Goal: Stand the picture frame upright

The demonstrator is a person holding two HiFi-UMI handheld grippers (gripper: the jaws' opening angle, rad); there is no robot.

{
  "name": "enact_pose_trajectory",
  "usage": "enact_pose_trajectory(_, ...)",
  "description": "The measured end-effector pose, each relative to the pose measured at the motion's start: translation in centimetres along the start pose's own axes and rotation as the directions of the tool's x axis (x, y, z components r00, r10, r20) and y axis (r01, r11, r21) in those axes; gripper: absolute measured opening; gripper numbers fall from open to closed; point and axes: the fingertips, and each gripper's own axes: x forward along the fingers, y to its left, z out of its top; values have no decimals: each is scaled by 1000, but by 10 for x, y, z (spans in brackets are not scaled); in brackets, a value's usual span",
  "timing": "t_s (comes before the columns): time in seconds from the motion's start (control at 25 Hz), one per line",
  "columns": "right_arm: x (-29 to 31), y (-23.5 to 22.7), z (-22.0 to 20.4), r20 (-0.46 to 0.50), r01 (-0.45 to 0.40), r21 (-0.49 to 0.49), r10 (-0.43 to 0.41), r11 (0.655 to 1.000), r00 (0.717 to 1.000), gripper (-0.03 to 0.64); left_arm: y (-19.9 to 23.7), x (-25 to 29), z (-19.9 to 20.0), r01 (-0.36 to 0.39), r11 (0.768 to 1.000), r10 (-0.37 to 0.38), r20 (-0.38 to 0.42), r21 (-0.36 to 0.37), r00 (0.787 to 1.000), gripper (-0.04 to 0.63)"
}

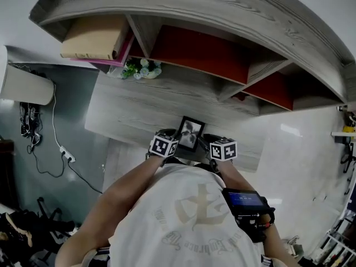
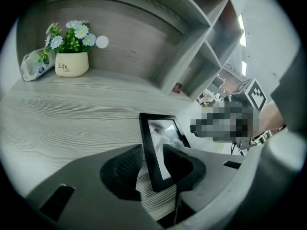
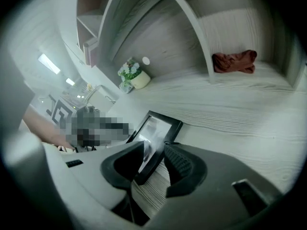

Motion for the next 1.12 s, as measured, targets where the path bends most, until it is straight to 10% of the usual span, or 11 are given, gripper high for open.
enact_pose_trajectory(0.36,24,-12,-6,-79,120,73,-114,990,990,184,6,19,-2,32,997,-26,-82,71,996,152)
enact_pose_trajectory(0.72,33,-16,-16,-163,257,-84,-268,963,950,168,9,30,-10,19,988,-3,-100,156,995,144)
enact_pose_trajectory(1.12,32,-18,-16,-148,240,-46,-245,970,958,129,5,30,-11,59,992,-40,-159,116,986,117)
